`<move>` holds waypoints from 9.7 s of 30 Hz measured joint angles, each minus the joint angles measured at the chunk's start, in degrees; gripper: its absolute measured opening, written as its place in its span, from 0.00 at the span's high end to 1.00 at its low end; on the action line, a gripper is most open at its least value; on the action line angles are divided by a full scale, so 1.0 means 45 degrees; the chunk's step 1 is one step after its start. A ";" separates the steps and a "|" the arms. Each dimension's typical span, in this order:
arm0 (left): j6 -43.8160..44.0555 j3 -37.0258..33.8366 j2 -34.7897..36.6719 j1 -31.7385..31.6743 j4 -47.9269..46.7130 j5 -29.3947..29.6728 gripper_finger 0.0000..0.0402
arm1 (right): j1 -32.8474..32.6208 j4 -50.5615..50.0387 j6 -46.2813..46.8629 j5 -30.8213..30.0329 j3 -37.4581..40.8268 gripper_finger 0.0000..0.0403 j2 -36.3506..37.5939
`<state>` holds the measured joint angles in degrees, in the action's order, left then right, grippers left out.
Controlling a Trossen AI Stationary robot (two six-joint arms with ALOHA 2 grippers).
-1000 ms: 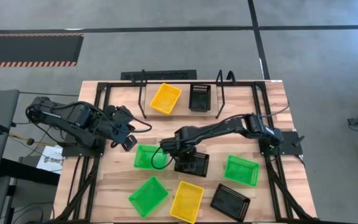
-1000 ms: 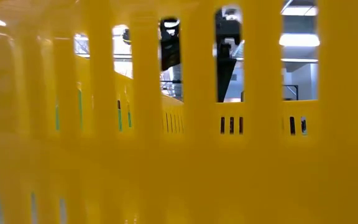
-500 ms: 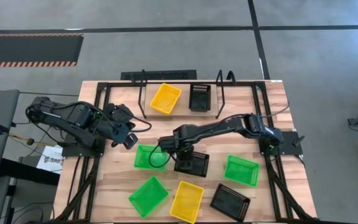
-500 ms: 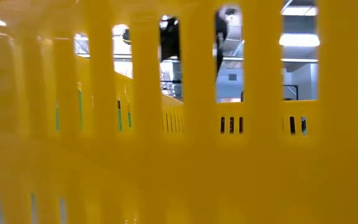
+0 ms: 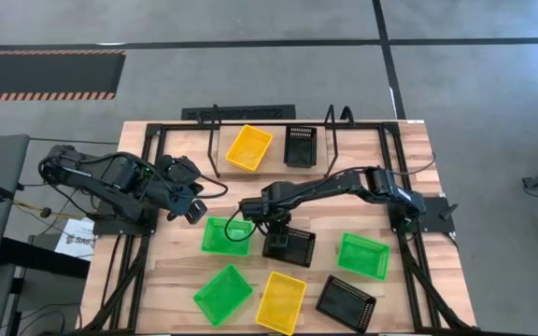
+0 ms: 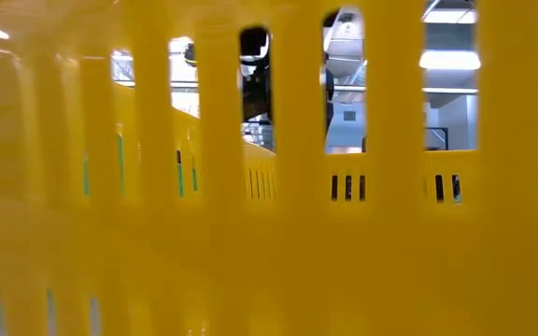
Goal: Stack baskets on shelf by color
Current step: Stack the top black bin on the top of the other black bin on the shelf, then stack the black bin on the top of the other black bins on the shelf
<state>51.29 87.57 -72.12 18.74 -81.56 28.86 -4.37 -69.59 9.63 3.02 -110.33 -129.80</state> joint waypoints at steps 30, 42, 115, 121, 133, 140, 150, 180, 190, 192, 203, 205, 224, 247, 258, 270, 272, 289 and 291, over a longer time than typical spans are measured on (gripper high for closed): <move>0.0078 -0.0005 0.0000 -0.0001 0.0004 0.0010 0.97 | -0.0038 -0.2061 0.1118 -0.0607 -0.1384 0.99 0.0317; 0.0086 -0.0007 -0.0065 -0.0005 0.0029 0.0005 0.97 | 0.0396 -0.3358 0.2819 -0.5018 -0.5220 1.00 0.3223; -0.0457 -0.0029 -0.0049 -0.0034 -0.0001 0.0212 0.97 | 0.9927 0.5910 0.6593 0.0663 0.5102 1.00 0.7748; -0.0533 -0.0029 -0.0049 -0.0034 -0.0001 0.0228 0.97 | 0.9756 0.6631 0.7369 0.0611 0.7085 1.00 0.8536; -0.0568 -0.0029 -0.0049 -0.0034 -0.0005 0.0253 0.97 | 0.9321 0.7866 0.8760 0.0365 0.9245 1.00 0.8913; -0.0568 -0.0029 -0.0049 -0.0034 -0.0001 0.0233 0.97 | 0.9197 0.8203 0.8847 0.0143 0.9930 1.00 0.8992; -0.0559 -0.0029 -0.0049 -0.0034 -0.0001 0.0209 0.97 | 0.9117 0.8209 0.8179 -0.0318 0.9562 0.77 0.8930; -0.0726 -0.0029 -0.0049 -0.0033 0.0004 0.0113 0.97 | 0.2059 -0.3362 0.7340 0.1194 0.2747 0.61 0.8769; -0.1078 -0.0029 -0.0053 -0.0029 0.0013 0.0106 0.97 | -0.3534 -0.3248 1.3394 0.0649 0.2761 0.62 0.7755; -0.1395 -0.0024 -0.0049 -0.0029 0.0004 0.0048 0.97 | -0.4441 -0.3091 1.4330 0.0660 0.2753 0.62 0.7354; -0.2458 -0.0024 -0.0053 -0.0029 0.0006 -0.0325 0.97 | -0.6827 -0.1990 1.4573 0.2137 0.2751 0.64 0.4206; -0.2458 -0.0024 -0.0053 -0.0029 0.0014 -0.0330 0.97 | -0.6830 -0.1543 1.4456 0.2687 0.2751 0.64 0.3621; -0.1131 -0.0024 -0.0053 -0.0029 0.0111 -0.0680 0.97 | -0.7252 -0.1849 1.1728 0.1990 0.3645 0.50 0.2215; -0.1098 -0.0024 -0.0053 -0.0025 0.0597 -0.0670 0.97 | -0.6482 -0.1401 1.0620 0.2691 0.3847 0.96 0.2225; -0.1098 -0.0024 -0.0052 -0.0024 0.0621 -0.0665 0.97 | -0.5087 -0.4400 1.1276 -0.3543 0.0260 0.99 0.4256; -0.1103 -0.0024 -0.0049 -0.0029 0.0568 -0.0656 0.97 | -0.1903 -0.2552 1.1348 -1.1002 0.0001 0.99 0.8570; -0.1112 -0.0024 -0.0049 -0.0025 0.0568 -0.0660 0.97 | -0.1087 -0.2136 1.0999 -1.1088 0.0002 0.99 0.8867; -0.1149 -0.0024 -0.0049 -0.0024 0.0558 -0.0670 0.97 | 0.5687 0.2020 0.7911 -0.2983 0.0022 0.99 0.7299; -0.1151 -0.0024 -0.0049 -0.0029 0.0553 -0.0698 0.97 | 0.5972 0.2239 0.7827 -0.2268 0.0022 0.99 0.7034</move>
<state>46.11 87.46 -72.34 18.61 -79.07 25.72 22.50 -59.52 44.85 -7.19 -110.24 -98.14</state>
